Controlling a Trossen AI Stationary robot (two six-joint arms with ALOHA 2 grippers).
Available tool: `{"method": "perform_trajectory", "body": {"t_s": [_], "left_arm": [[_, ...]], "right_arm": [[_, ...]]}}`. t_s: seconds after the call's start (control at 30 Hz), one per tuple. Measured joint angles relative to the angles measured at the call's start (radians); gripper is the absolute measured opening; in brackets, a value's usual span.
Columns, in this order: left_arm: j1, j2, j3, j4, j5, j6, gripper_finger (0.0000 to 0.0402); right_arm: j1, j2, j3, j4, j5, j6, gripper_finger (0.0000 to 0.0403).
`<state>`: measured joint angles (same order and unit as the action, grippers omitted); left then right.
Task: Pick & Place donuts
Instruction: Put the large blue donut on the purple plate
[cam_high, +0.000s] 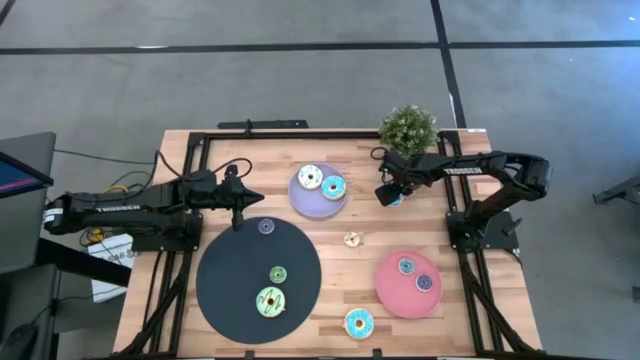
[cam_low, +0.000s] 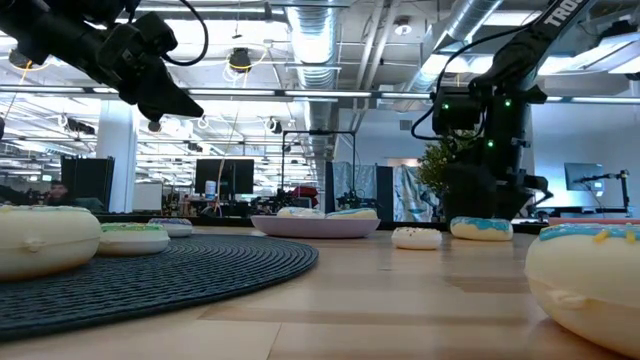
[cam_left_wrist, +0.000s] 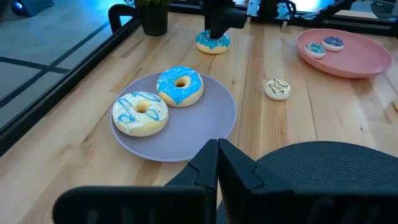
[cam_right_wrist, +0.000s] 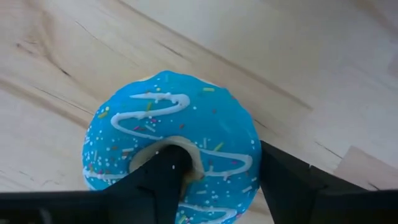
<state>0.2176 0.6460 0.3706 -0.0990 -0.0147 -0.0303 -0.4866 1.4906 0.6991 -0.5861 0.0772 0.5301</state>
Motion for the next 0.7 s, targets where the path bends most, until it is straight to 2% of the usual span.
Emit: {"method": "perform_trajectory", "body": {"t_s": [0.23, 0.47, 0.7], "left_arm": [[0.000, 0.000, 0.000, 0.000, 0.000, 0.000, 0.0000], [0.000, 0.000, 0.001, 0.000, 0.000, 0.000, 0.0000], [0.000, 0.000, 0.001, 0.000, 0.000, 0.000, 0.0000]], "right_arm": [[0.012, -0.011, 0.001, -0.005, 0.000, -0.007, 0.0168], [0.085, -0.139, 0.051, 0.011, 0.000, -0.007, 0.0168], [0.195, -0.198, 0.135, 0.205, -0.004, -0.086, 0.0166]]}}
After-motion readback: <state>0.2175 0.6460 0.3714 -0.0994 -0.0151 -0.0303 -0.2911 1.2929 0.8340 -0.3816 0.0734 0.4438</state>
